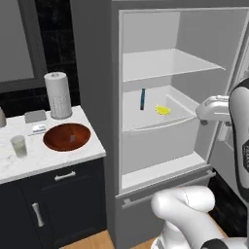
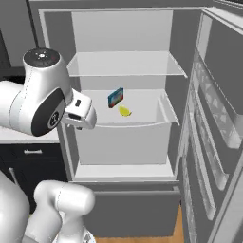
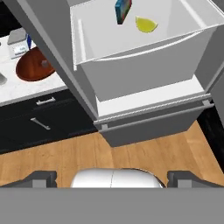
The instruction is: Grab a lemon wedge from the fridge and one ice cube from the ice bowl, and put them in the glass of lemonade.
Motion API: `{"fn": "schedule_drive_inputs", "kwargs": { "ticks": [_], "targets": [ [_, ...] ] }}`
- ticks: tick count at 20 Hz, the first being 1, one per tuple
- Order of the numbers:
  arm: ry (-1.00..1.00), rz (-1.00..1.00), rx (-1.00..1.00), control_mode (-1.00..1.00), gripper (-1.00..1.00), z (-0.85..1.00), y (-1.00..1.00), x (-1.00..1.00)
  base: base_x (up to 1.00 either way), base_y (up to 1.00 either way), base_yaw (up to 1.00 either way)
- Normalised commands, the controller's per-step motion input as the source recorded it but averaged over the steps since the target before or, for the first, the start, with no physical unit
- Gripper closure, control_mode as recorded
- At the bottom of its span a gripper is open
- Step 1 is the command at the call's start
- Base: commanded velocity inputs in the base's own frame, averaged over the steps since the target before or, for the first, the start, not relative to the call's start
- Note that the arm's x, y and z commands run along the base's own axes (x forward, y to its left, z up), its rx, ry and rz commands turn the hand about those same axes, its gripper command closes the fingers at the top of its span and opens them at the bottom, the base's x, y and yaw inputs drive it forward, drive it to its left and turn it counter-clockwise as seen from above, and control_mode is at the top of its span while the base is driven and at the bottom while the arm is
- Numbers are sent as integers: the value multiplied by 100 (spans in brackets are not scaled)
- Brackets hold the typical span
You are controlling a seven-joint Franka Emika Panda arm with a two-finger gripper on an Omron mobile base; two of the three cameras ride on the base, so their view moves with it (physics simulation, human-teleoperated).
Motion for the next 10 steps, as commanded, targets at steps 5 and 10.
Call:
{"fn": "schedule_drive_inputs", "kwargs": {
  "ticks": [5,10],
  "targets": [
    [0,0,0,100,-100,0,0,0,17,-30,13],
    [0,0,0,100,-100,0,0,0,50,-39,14]
  ]
}}
